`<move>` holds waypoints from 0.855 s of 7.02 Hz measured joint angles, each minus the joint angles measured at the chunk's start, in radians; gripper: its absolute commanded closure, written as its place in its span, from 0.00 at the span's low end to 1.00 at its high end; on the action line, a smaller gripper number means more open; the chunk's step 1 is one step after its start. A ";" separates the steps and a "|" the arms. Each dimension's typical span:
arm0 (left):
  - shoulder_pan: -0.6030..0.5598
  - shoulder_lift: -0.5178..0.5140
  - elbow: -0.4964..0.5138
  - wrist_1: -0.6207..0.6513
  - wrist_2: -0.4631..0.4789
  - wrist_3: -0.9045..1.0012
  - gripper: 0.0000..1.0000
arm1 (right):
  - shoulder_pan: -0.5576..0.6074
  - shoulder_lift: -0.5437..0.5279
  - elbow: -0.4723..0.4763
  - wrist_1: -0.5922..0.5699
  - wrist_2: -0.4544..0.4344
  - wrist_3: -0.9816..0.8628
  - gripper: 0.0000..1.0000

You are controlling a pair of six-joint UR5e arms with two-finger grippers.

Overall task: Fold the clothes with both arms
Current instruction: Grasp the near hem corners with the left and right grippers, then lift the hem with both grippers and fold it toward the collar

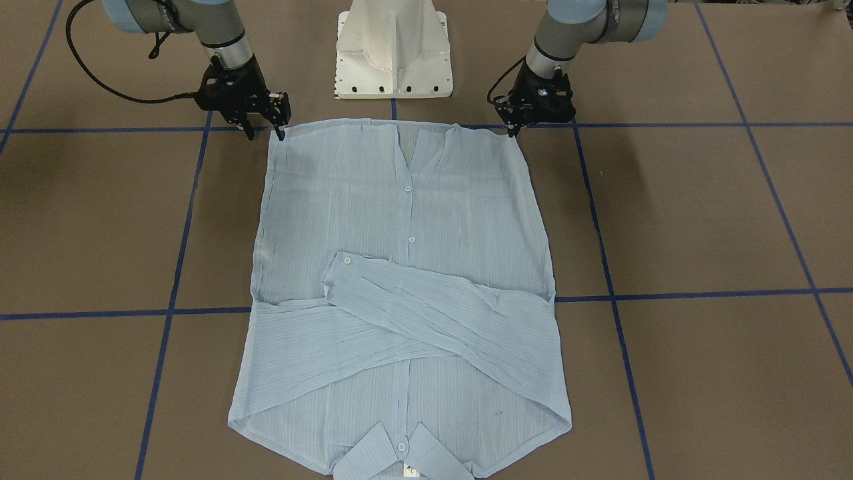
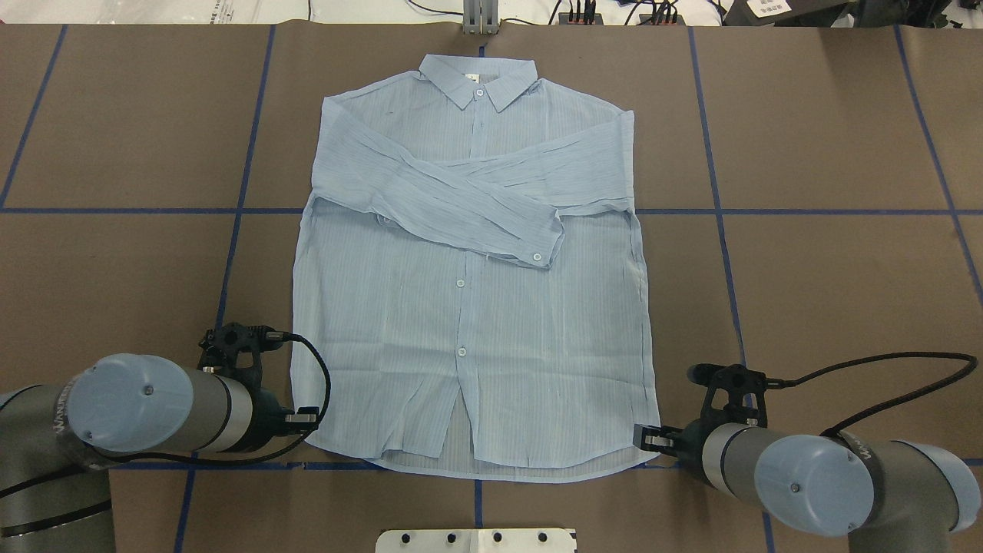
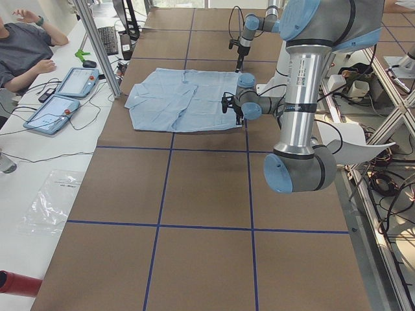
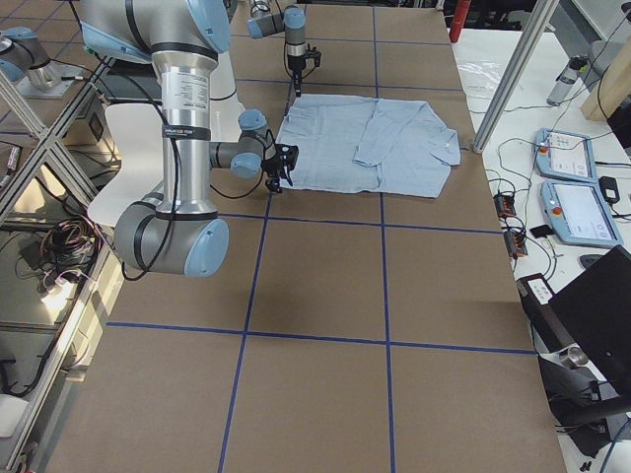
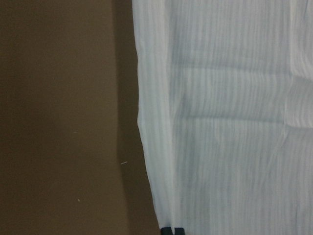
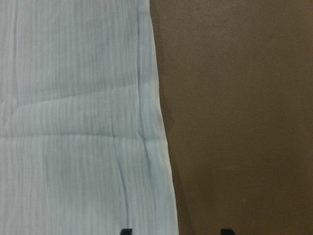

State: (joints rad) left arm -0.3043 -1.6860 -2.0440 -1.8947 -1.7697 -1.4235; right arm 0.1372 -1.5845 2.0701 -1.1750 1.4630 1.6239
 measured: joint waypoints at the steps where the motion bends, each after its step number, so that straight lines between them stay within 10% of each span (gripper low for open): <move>1: 0.000 0.001 0.000 0.000 0.001 0.000 1.00 | -0.016 0.010 -0.004 0.000 -0.018 0.000 0.47; 3: 0.001 0.001 -0.001 0.000 0.001 0.000 1.00 | -0.036 0.016 -0.015 0.000 -0.042 0.001 0.65; 4: 0.001 0.002 -0.001 0.000 0.001 0.000 1.00 | -0.039 0.015 -0.015 -0.001 -0.048 0.001 0.94; 6: 0.003 0.003 -0.001 0.000 0.001 0.000 1.00 | -0.040 0.011 -0.014 -0.001 -0.054 0.001 1.00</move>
State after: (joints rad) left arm -0.3015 -1.6831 -2.0448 -1.8945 -1.7687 -1.4235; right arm 0.0972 -1.5730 2.0557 -1.1765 1.4092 1.6245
